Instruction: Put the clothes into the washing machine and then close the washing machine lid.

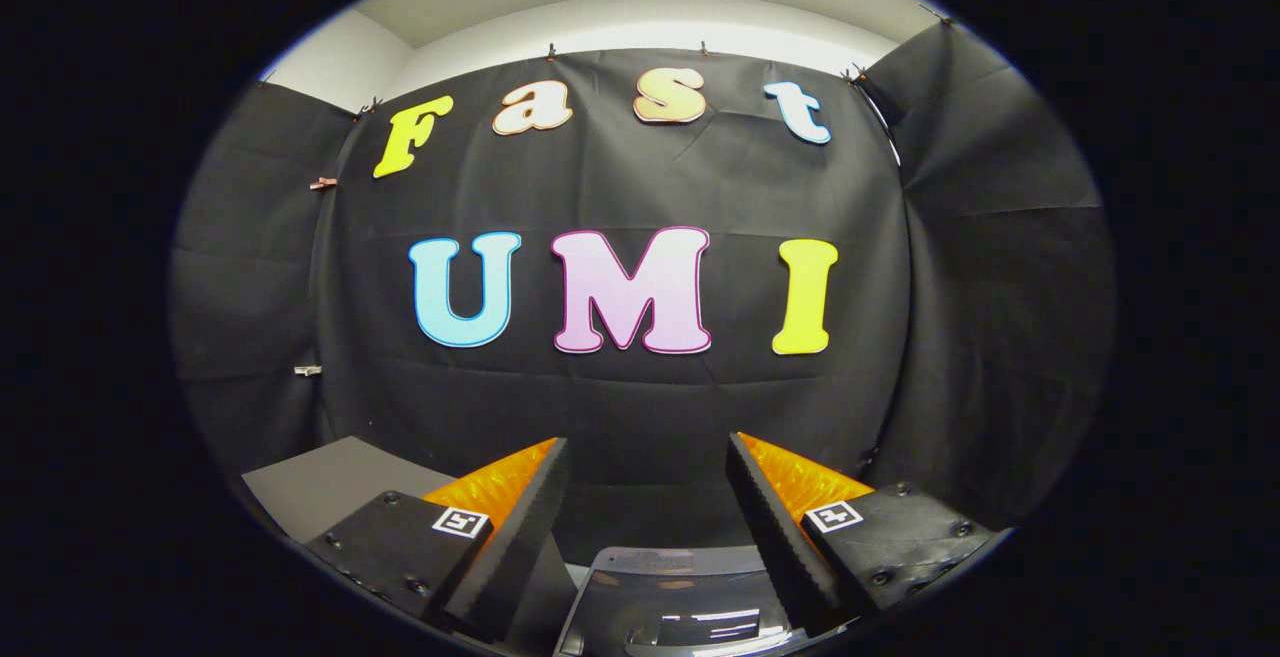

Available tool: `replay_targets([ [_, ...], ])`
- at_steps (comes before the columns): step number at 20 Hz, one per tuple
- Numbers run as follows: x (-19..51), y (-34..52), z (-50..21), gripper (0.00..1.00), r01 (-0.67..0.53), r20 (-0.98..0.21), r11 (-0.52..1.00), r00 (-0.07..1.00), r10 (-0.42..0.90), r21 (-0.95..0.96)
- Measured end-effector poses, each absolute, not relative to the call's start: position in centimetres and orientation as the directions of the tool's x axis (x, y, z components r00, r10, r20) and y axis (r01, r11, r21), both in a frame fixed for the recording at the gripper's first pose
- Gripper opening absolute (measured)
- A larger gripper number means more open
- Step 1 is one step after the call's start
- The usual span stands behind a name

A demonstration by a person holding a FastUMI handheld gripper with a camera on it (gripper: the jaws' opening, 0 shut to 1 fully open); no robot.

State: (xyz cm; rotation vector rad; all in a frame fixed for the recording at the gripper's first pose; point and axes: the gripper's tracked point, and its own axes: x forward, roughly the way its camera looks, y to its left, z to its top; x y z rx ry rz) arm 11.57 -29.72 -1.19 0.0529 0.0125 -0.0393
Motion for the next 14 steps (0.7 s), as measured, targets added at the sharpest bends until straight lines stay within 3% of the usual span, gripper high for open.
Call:
replay_targets([
  [14, 11.59, -29.79, -1.35, 0.99, 0.052, -0.025, 0.997, 0.998, -0.051, 0.05],
])
